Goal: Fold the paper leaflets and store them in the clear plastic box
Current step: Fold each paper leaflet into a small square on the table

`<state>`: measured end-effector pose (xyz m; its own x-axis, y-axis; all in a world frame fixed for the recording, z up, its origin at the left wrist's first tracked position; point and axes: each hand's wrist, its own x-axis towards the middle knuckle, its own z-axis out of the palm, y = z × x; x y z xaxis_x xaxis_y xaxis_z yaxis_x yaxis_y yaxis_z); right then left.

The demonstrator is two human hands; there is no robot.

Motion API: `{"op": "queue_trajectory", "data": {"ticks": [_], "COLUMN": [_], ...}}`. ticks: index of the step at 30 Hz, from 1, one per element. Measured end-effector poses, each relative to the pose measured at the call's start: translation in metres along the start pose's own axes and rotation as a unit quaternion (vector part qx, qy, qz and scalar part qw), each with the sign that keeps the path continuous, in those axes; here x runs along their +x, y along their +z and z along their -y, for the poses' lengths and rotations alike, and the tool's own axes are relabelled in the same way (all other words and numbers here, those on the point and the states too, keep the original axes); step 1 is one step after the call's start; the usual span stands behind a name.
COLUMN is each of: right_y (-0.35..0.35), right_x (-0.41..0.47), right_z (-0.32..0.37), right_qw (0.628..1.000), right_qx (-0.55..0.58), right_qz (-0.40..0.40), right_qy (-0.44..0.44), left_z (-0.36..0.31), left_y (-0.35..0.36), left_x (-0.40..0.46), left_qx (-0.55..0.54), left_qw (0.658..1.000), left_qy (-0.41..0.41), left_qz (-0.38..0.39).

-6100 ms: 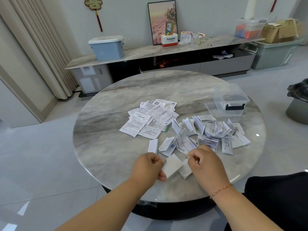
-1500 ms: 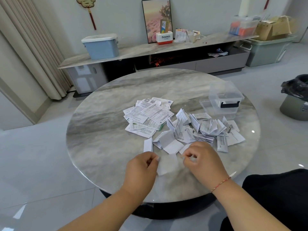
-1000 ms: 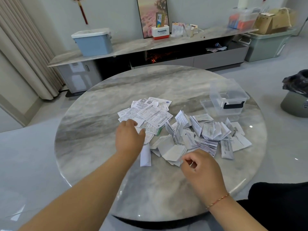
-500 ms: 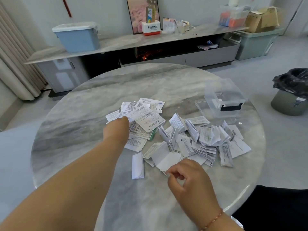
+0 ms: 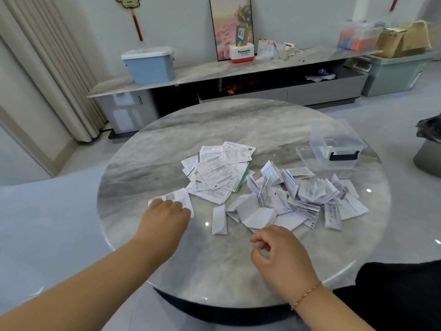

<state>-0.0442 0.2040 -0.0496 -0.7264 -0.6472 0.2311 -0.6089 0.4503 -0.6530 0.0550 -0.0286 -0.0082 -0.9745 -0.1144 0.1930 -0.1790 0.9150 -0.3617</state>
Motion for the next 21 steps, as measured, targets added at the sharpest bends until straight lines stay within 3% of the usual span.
{"op": "queue_trajectory", "data": {"ticks": [3, 7, 10, 15, 18, 21], "right_y": [0.002, 0.001, -0.003, -0.002, 0.001, 0.005], "right_x": [-0.008, -0.018, -0.024, -0.029, -0.028, -0.028], "right_z": [0.005, 0.007, 0.010, 0.004, 0.006, 0.012], "right_qw": [0.998, 0.980, 0.978, 0.985, 0.984, 0.981], "right_qx": [-0.015, 0.017, 0.032, 0.025, 0.012, -0.016], "right_qz": [0.054, 0.162, 0.188, 0.164, 0.152, 0.141], "right_qy": [-0.043, -0.119, -0.082, 0.043, 0.097, 0.129], "left_z": [-0.037, -0.078, -0.094, -0.097, -0.108, -0.132], "left_y": [-0.018, -0.032, -0.040, -0.034, -0.023, -0.001], "left_x": [-0.028, -0.054, -0.056, -0.056, -0.072, -0.086], "left_qx": [-0.082, -0.213, -0.294, -0.328, -0.286, -0.264], "left_qw": [0.994, 0.972, 0.953, 0.929, 0.938, 0.960], "left_qy": [0.056, 0.062, 0.031, -0.093, -0.057, -0.037], "left_qz": [-0.055, -0.080, -0.072, -0.143, -0.186, -0.083]}}
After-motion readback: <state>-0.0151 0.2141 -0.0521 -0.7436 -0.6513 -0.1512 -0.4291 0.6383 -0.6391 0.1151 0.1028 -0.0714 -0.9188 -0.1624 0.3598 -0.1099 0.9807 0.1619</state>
